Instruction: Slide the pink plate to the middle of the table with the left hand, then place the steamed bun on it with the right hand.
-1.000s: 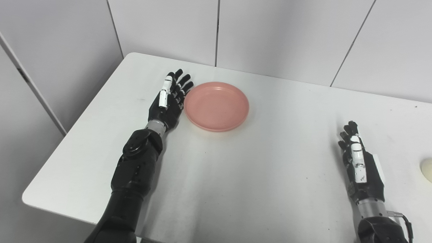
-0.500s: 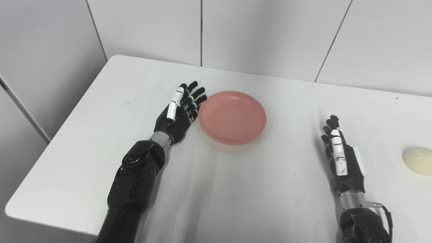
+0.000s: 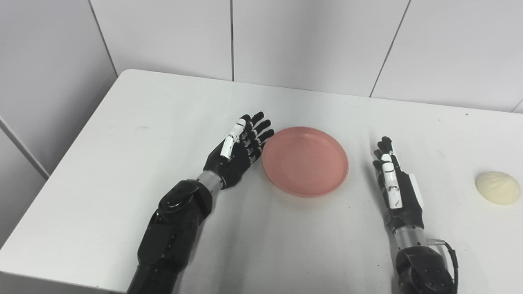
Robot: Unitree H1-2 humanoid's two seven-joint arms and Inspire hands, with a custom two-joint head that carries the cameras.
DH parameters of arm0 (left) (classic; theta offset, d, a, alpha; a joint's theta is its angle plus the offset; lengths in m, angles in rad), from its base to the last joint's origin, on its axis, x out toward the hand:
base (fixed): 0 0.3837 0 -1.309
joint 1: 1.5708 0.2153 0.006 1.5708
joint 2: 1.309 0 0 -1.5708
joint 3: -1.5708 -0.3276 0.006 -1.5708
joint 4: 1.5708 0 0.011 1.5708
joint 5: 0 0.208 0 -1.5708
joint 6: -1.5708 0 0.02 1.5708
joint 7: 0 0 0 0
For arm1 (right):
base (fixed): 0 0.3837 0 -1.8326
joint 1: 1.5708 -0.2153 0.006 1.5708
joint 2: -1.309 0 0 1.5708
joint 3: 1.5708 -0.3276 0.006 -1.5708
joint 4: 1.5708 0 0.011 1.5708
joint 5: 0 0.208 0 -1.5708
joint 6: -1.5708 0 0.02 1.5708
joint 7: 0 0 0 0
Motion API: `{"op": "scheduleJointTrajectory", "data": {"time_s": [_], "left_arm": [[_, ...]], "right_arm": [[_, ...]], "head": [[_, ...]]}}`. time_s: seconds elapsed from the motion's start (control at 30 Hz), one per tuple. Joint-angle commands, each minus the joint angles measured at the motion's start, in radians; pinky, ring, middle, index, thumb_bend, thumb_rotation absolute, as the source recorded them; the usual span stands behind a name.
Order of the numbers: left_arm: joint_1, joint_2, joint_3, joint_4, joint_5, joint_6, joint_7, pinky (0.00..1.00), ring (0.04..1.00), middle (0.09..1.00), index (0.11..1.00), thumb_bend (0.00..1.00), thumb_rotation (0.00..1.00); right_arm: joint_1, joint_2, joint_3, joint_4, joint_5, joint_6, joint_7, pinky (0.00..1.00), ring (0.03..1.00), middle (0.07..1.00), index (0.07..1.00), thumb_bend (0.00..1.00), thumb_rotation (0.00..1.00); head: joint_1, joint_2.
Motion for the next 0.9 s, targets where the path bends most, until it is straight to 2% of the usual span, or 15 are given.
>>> {"op": "scheduleJointTrajectory", "data": {"time_s": [0.0, 0.1, 0.37, 0.7, 0.87], "left_arm": [[0.002, 0.005, -0.013, 0.017, 0.020, 0.000, -0.018, 1.00, 0.985, 0.992, 0.997, 0.35, 1.00], [0.007, 0.007, -0.024, 0.019, 0.030, -0.005, -0.035, 1.00, 0.979, 0.986, 0.994, 0.35, 1.00], [0.027, 0.007, -0.031, -0.012, 0.019, 0.033, -0.054, 1.00, 0.982, 0.985, 0.993, 0.36, 1.00], [0.044, 0.003, -0.033, -0.036, 0.026, 0.024, -0.050, 1.00, 0.977, 0.975, 0.977, 0.38, 1.00], [0.051, 0.000, -0.034, -0.055, 0.036, 0.020, -0.041, 1.00, 0.974, 0.970, 0.972, 0.38, 1.00]], "right_arm": [[0.039, 0.028, 0.015, 0.031, 0.004, 0.010, -0.006, 1.00, 1.000, 1.000, 1.000, 0.18, 1.00], [0.039, 0.029, 0.021, 0.029, 0.001, 0.016, -0.007, 1.00, 1.000, 1.000, 1.000, 0.19, 1.00], [0.035, 0.043, 0.032, 0.029, -0.012, 0.020, -0.025, 1.00, 1.000, 1.000, 1.000, 0.17, 1.00], [0.031, 0.047, 0.042, 0.033, -0.006, 0.024, -0.031, 1.00, 1.000, 1.000, 1.000, 0.20, 1.00], [0.032, 0.050, 0.044, 0.017, -0.013, 0.052, -0.039, 1.00, 1.000, 1.000, 1.000, 0.21, 1.00]], "head": [[-0.013, 0.001], [-0.030, 0.001], [-0.064, 0.004], [-0.083, 0.004], [-0.091, 0.004]]}}
